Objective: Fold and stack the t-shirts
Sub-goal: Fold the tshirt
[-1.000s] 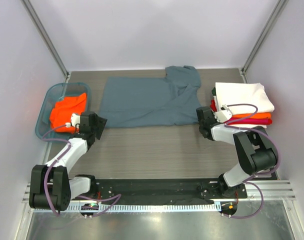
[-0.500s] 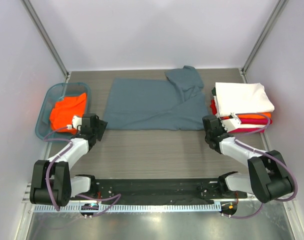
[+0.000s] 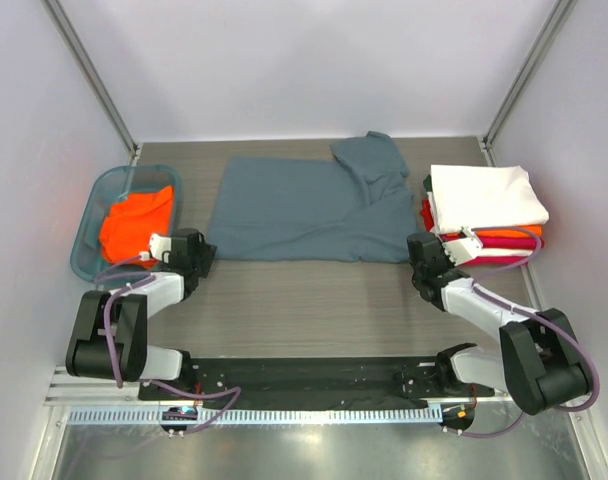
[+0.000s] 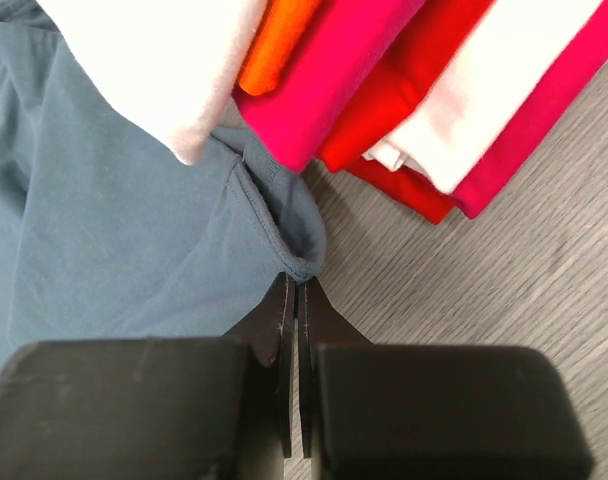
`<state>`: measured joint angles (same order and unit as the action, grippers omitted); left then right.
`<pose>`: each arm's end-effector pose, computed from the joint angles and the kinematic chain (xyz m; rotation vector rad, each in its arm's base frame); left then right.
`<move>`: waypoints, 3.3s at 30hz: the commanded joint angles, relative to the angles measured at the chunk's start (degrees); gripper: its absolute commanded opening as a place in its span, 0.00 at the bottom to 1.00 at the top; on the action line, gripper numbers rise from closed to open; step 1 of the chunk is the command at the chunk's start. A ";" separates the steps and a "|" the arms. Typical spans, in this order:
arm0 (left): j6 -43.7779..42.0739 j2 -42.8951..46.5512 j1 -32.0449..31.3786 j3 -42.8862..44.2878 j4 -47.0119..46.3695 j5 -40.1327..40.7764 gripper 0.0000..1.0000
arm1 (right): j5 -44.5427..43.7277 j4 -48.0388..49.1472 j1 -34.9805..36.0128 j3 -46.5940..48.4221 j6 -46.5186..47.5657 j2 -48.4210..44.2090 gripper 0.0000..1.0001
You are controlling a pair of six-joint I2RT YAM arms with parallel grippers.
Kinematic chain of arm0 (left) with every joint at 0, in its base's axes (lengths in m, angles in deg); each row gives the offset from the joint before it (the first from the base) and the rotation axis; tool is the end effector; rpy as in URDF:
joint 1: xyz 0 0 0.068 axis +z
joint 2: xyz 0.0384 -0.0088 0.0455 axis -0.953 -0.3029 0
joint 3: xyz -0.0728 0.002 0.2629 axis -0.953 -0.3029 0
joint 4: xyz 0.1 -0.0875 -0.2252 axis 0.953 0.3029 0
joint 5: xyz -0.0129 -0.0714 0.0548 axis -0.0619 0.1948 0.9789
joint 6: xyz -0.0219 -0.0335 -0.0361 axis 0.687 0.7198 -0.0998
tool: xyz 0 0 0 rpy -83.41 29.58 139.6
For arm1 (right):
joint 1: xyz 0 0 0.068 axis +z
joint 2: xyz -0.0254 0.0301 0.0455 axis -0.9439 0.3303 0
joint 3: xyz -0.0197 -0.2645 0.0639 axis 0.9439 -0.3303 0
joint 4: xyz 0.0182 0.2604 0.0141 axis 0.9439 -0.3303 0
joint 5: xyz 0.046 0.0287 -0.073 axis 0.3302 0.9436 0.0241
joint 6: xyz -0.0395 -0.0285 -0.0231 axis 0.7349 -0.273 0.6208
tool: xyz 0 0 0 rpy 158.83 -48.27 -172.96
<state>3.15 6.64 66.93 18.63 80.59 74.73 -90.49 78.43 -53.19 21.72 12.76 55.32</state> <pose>0.2432 -0.0145 0.1421 -1.4134 1.8650 -0.4190 0.2144 0.0443 0.1626 1.0820 1.8460 -0.0052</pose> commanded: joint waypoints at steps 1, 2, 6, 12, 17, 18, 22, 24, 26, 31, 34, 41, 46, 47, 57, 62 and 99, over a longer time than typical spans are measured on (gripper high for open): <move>0.97 -3.50 -0.37 0.87 -4.75 2.30 0.44 | -2.00 0.69 0.15 -0.47 0.76 -2.17 0.01; 1.06 -4.02 -0.37 1.57 -4.84 2.65 0.40 | -1.91 0.61 0.15 -0.56 0.94 -2.26 0.01; 0.90 -3.86 -0.37 5.88 2.69 4.67 0.00 | -2.00 0.17 0.06 -0.73 1.46 -3.14 0.01; 2.28 3.95 -0.37 6.59 11.41 9.42 0.00 | -2.96 -2.47 0.15 -0.30 1.47 -3.23 0.01; 0.36 9.50 -0.28 9.92 19.66 12.06 0.00 | -1.38 -5.45 0.15 2.86 0.59 0.02 0.01; -0.25 9.68 -0.28 11.15 20.98 12.15 0.00 | -1.47 -5.89 0.15 3.48 0.68 0.46 0.01; -2.45 8.89 -0.28 17.39 30.02 13.29 0.00 | -1.73 -8.62 0.06 7.69 1.46 0.38 0.01; -2.81 8.80 -0.28 20.64 33.02 14.43 0.00 | -1.65 -10.90 0.06 10.94 2.61 -0.06 0.01; -2.72 9.33 -0.28 21.27 35.14 15.22 0.00 | -1.65 -12.92 0.15 12.70 3.05 -0.67 0.01; -1.58 13.10 -0.28 16.71 34.27 15.40 0.00 | 1.25 -15.30 0.15 8.95 0.95 -3.13 0.08; -0.61 14.77 -0.28 12.14 32.34 14.96 0.00 | 3.97 -14.60 0.06 4.11 -0.12 -5.07 0.53; -0.61 16.80 -0.28 8.17 32.51 16.71 0.00 | 5.21 -14.86 0.15 2.43 5.24 -9.20 0.62; -0.52 17.16 -0.28 6.77 32.42 17.51 0.00 | 7.84 -15.13 0.15 0.76 5.16 -12.45 0.58; -0.52 17.15 -0.28 6.59 32.42 17.77 0.00 | 8.37 -14.78 0.15 -0.20 4.29 -12.63 0.57; -0.61 16.28 -0.28 6.50 31.89 17.95 0.00 | 12.95 -7.13 0.24 -2.32 2.52 -7.46 0.45; -0.79 15.84 -0.19 6.68 31.54 18.04 0.00 | 12.16 -4.14 0.32 -1.53 2.08 -2.80 0.44; -2.72 13.81 -0.28 5.71 30.49 15.05 0.00 | -1.03 -16.79 1.99 6.03 8.76 -4.89 0.01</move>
<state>1.46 19.80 66.48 23.94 111.28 88.16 -86.47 67.55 -51.20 25.91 18.60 53.98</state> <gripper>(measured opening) 0.009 0.048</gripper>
